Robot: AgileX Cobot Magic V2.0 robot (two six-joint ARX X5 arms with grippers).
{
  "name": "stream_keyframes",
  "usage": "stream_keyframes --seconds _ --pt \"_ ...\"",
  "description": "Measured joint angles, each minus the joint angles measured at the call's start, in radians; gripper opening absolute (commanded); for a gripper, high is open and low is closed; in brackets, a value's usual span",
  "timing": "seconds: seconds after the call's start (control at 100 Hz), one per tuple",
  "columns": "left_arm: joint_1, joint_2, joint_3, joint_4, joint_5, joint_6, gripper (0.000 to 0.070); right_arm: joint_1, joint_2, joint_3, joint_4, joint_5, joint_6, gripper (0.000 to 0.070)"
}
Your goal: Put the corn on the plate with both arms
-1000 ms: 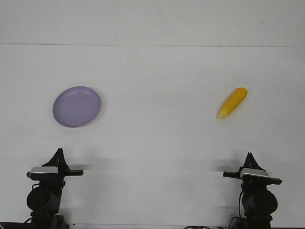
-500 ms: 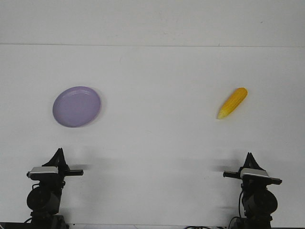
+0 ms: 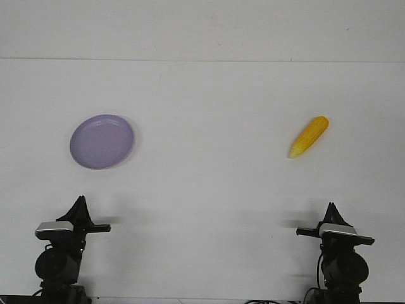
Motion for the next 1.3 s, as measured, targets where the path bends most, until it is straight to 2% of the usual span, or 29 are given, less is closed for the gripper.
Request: stream_keyframes --seconds 0.16,0.19,0.23,0.3,0.33,0.59,0.76,1.09,1.16,1.2,1.3 --pt "0.000 0.004 0.006 0.107 -0.006 -0.112 0.0012 0.000 0.000 0.000 0.000 0.000 0.000 0.0017" --pt "0.000 0.014 0.021 0.104 -0.016 -0.130 0.0033 0.000 0.000 0.000 0.000 0.000 0.000 0.0017" --pt "0.000 0.042 0.053 0.095 -0.021 -0.153 0.0145 0.000 0.000 0.000 0.000 0.000 0.000 0.0017" --pt "0.000 0.106 0.147 0.073 -0.021 -0.176 0.0451 0.000 0.000 0.000 0.000 0.000 0.000 0.0017" --pt "0.000 0.140 0.195 0.061 -0.021 -0.179 0.0501 0.000 0.000 0.000 0.000 0.000 0.000 0.0017" --pt "0.007 0.521 0.605 -0.241 -0.044 -0.127 0.0491 0.000 0.000 0.000 0.000 0.000 0.000 0.0017" --pt "0.093 0.821 0.811 -0.370 -0.033 -0.098 0.0491 0.000 0.000 0.000 0.000 0.000 0.000 0.0017" --pt "0.314 1.380 1.082 -0.448 0.221 -0.098 0.0490 0.000 0.000 0.000 0.000 0.000 0.000 0.0017" --pt "0.334 1.467 1.120 -0.453 0.249 -0.099 0.0480 0.000 0.000 0.000 0.000 0.000 0.000 0.0017" --pt "0.341 1.508 1.135 -0.451 0.258 -0.099 0.0448 0.000 0.000 0.000 0.000 0.000 0.000 0.0017" --pt "0.354 1.584 1.144 -0.435 0.279 -0.099 0.0418 0.000 0.000 0.000 0.000 0.000 0.000 0.0017"
